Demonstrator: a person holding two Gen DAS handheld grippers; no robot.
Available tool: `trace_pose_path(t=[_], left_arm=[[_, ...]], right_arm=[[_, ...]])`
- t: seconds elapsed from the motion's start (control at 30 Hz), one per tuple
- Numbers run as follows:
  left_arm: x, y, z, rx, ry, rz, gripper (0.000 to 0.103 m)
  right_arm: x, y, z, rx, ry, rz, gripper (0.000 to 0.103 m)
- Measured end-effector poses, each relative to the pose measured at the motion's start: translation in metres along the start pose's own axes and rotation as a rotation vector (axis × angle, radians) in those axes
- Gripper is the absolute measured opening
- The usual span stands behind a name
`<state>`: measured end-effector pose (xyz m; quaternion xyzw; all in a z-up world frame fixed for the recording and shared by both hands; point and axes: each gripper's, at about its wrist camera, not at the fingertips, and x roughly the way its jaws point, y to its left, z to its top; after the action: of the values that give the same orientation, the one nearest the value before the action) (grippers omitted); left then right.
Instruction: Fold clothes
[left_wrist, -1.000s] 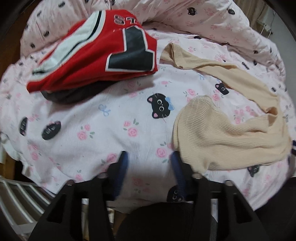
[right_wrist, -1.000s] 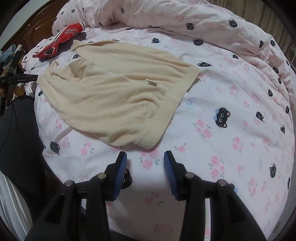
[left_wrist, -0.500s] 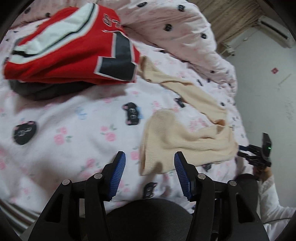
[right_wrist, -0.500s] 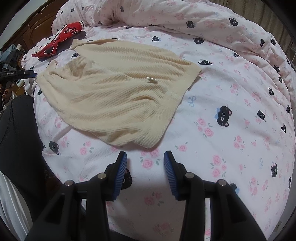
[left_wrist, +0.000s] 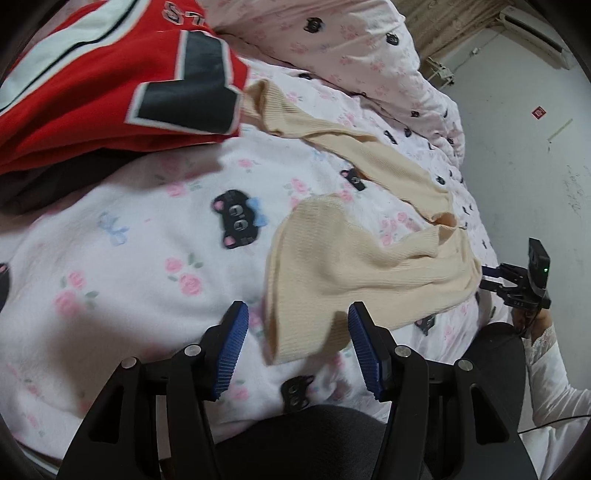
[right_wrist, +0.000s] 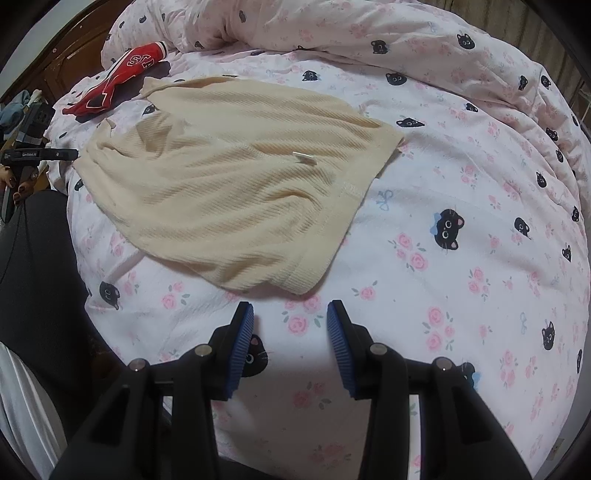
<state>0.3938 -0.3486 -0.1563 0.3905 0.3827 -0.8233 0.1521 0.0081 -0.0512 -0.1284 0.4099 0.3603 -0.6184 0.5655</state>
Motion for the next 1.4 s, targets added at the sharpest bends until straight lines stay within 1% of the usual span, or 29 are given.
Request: trace_pose_path(t=[0.13,0.3,0.43,0.47,0.53,0.57,0.6,0.67,0.87,1.17,1.23,1.27,1.3,1.33,1.4], left_arm=[[0.004,-0.006,0.002,0.018,0.006,-0.007,0.050],[0.003,0.002,0.001,-0.032,-0.003,-0.058,0.050],[0.003,0.002,0.001,-0.033,-0.006,-0.070,0.050],[0.003,0.001,0.001,-0.032,-0.004,-0.074,0.047],[0.003,0.003,0.002,-0.050,0.003,-0.091,0.031],[0.002,0.006,0.003,-0.068,0.004,-0.103,0.015],[0.001,0.008,0.003,-0.086,0.001,-0.118,0.006],[-0.003,0.010,0.003,-0.106,-0.014,-0.142,0.005],[-0.014,0.004,0.002,-0.121,-0.060,-0.163,0.004],[-0.023,0.005,0.006,-0.148,-0.080,-0.167,0.004],[-0.024,0.007,0.005,-0.159,-0.080,-0.159,0.004],[-0.024,0.008,0.004,-0.164,-0.081,-0.157,0.004],[-0.025,0.009,0.003,-0.168,-0.082,-0.156,0.004],[-0.025,0.010,0.002,-0.172,-0.083,-0.154,0.004],[-0.025,0.012,0.000,-0.182,-0.084,-0.155,0.004]], right_arm=[[0.002,0.003,0.000,-0.004,0.006,-0.002,0.044],[0.001,0.006,0.000,-0.007,0.004,-0.003,0.044],[0.000,0.004,0.000,0.003,0.000,0.002,0.044],[0.000,0.004,0.000,0.006,-0.002,0.004,0.044],[-0.002,0.003,0.000,0.005,-0.007,0.006,0.044],[-0.003,0.004,0.000,0.002,-0.008,0.008,0.044],[-0.003,0.004,-0.001,-0.001,-0.007,0.009,0.044],[-0.005,0.005,-0.002,-0.006,-0.008,0.018,0.044],[-0.012,0.010,-0.004,-0.037,-0.030,0.047,0.043],[0.006,-0.007,0.008,-0.067,-0.023,0.092,0.041],[0.010,-0.011,0.010,-0.073,-0.022,0.102,0.037],[0.012,-0.013,0.012,-0.076,-0.021,0.109,0.027],[0.010,-0.014,0.013,-0.070,-0.027,0.134,0.022],[0.010,-0.014,0.015,-0.067,-0.031,0.152,0.022],[0.008,-0.011,0.018,-0.072,-0.035,0.179,0.016]])
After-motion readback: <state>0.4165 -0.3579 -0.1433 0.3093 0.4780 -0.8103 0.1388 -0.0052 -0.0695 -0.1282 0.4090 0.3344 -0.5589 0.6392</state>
